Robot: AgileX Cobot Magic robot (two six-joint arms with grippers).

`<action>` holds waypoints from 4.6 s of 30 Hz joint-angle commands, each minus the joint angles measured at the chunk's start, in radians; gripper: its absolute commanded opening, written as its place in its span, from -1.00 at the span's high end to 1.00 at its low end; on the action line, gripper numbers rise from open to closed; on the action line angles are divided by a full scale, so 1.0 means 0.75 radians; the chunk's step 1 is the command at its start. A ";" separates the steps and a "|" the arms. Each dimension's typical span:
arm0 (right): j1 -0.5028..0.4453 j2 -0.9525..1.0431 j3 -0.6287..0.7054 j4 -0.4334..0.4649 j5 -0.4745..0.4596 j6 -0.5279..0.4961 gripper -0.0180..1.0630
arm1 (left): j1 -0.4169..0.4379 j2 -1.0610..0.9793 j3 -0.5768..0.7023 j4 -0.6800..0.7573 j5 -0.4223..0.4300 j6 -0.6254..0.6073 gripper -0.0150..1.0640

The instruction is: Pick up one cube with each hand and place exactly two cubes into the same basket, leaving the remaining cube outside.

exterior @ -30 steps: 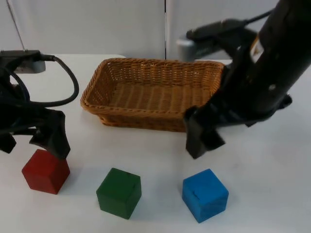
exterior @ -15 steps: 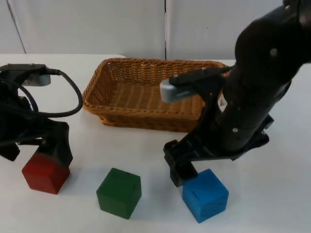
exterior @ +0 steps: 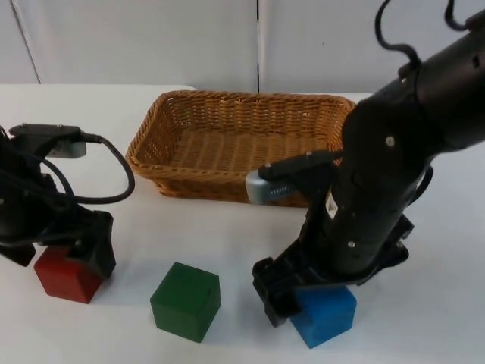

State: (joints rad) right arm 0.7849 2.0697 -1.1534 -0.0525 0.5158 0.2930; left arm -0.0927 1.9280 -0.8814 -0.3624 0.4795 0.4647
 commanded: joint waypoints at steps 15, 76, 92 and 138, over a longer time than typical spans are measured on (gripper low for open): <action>0.009 0.045 -0.003 0.018 -0.020 0.001 -0.30 | -0.009 0.063 -0.001 0.015 -0.035 0.006 -0.81; 0.009 -0.718 -0.003 -0.034 0.223 -0.083 0.97 | -0.009 -0.671 -0.001 -0.026 0.290 -0.128 0.98; 0.009 -0.718 -0.003 -0.034 0.202 -0.083 0.97 | -0.009 -0.671 -0.001 -0.060 0.296 -0.128 0.98; -0.262 -0.432 -0.359 -0.092 0.215 -0.258 0.97 | -0.127 -0.396 -0.258 -0.330 0.166 0.129 0.98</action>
State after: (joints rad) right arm 0.5930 1.7274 -1.3885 -0.1214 0.6606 0.1139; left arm -0.1779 1.6205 -1.0613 -0.5920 0.6293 0.5512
